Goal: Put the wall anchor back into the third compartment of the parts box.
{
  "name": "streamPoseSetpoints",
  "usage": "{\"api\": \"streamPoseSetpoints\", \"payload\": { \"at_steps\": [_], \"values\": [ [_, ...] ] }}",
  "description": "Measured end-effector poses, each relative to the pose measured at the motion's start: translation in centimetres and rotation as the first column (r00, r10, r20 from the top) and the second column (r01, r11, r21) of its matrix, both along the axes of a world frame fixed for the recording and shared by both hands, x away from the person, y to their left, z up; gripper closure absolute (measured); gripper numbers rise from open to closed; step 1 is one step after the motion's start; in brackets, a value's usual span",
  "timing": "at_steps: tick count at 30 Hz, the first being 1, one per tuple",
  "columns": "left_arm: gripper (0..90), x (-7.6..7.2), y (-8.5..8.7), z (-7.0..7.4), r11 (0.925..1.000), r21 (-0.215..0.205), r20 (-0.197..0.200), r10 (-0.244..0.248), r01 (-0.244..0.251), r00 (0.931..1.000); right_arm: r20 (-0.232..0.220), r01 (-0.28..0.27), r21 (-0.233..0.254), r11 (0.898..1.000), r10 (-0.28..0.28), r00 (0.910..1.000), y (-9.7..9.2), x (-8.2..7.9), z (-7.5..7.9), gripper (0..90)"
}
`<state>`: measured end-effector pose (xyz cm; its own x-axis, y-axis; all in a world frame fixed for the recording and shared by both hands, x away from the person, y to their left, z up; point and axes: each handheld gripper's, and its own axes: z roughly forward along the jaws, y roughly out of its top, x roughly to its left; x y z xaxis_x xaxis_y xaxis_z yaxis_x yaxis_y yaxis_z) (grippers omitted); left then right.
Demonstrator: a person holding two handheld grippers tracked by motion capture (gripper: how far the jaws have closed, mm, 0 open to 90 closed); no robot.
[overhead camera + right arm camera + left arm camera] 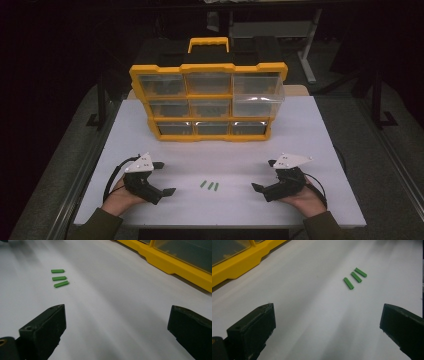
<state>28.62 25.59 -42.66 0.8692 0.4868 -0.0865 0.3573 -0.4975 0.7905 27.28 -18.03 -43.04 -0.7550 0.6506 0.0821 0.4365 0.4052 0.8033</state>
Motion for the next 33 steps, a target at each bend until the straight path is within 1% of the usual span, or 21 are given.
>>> {"api": "streamPoseSetpoints", "payload": {
  "at_steps": [5,9,11,12,13,15,16,23,25,26,27,28,30,33],
  "values": [
    [0.2,0.2,-0.5,0.0,1.0000,-0.001,-0.006,-0.002,0.002,1.0000,-0.001,-0.004,0.001,1.000,0.004,1.0000,0.0,0.0,0.1,1.1],
    [0.3,0.3,-1.0,0.2,0.9998,0.004,-0.005,-0.019,0.019,0.9998,-0.001,-0.009,0.001,1.000,0.009,1.0000,0.0,0.1,0.1,1.1],
    [0.3,0.4,-1.2,0.4,0.9997,-0.002,-0.010,-0.022,0.022,0.9997,0.000,-0.006,0.007,1.000,0.006,1.0000,-0.1,0.2,0.0,1.1],
    [0.3,0.6,-1.5,0.5,0.9997,-0.013,-0.023,-0.023,0.023,0.9995,-0.008,-0.006,0.013,1.000,0.006,1.0000,-0.1,0.2,0.0,1.1],
    [0.3,0.6,-1.5,0.5,0.9997,-0.013,-0.023,-0.023,0.023,0.9995,-0.008,-0.006,0.013,1.000,0.006,1.0000,-0.1,0.2,0.0,1.1],
    [0.3,0.9,-2.1,0.5,0.9995,-0.010,-0.035,-0.031,0.031,0.9989,-0.011,-0.005,0.009,1.000,0.005,0.9999,-0.1,0.2,-0.1,1.1],
    [0.3,1.1,-2.2,0.5,0.9991,-0.006,-0.035,-0.042,0.042,0.9985,-0.009,-0.005,0.008,1.000,0.005,0.9999,0.0,0.1,0.0,1.1],
    [0.3,1.3,-3.3,0.7,0.9983,-0.006,-0.037,-0.058,0.057,0.9977,-0.008,-0.011,0.009,1.000,0.011,0.9999,0.2,0.2,-0.1,1.1],
    [0.3,1.3,-3.6,0.9,0.9979,-0.002,-0.043,-0.065,0.065,0.9969,-0.013,-0.004,0.017,1.000,0.005,0.9999,0.0,0.3,-0.1,1.1],
    [0.3,1.3,-3.8,0.9,0.9979,-0.013,-0.043,-0.065,0.064,0.9970,-0.013,-0.004,0.017,1.000,0.005,0.9999,0.0,0.3,-0.1,1.1],
    [0.3,1.4,-3.9,1.0,0.9974,-0.012,-0.042,-0.071,0.070,0.9966,-0.013,-0.007,0.017,1.000,0.007,0.9999,-0.1,0.3,-0.2,1.1],
    [0.3,1.5,-4.1,1.1,0.9975,-0.017,-0.046,-0.069,0.068,0.9966,-0.014,0.001,0.028,1.000,-0.001,0.9999,-0.2,0.2,-0.1,1.1],
    [0.5,1.6,-4.2,1.1,0.9973,-0.009,-0.041,-0.074,0.074,0.9964,-0.010,0.001,0.031,1.000,-0.001,0.9999,-0.2,0.2,0.0,1.1],
    [0.5,1.7,-4.6,1.2,0.9974,-0.014,-0.044,-0.072,0.071,0.9965,-0.012,0.000,0.030,1.000,0.000,0.9999,-0.2,0.2,-0.1,1.1]
  ]
}}
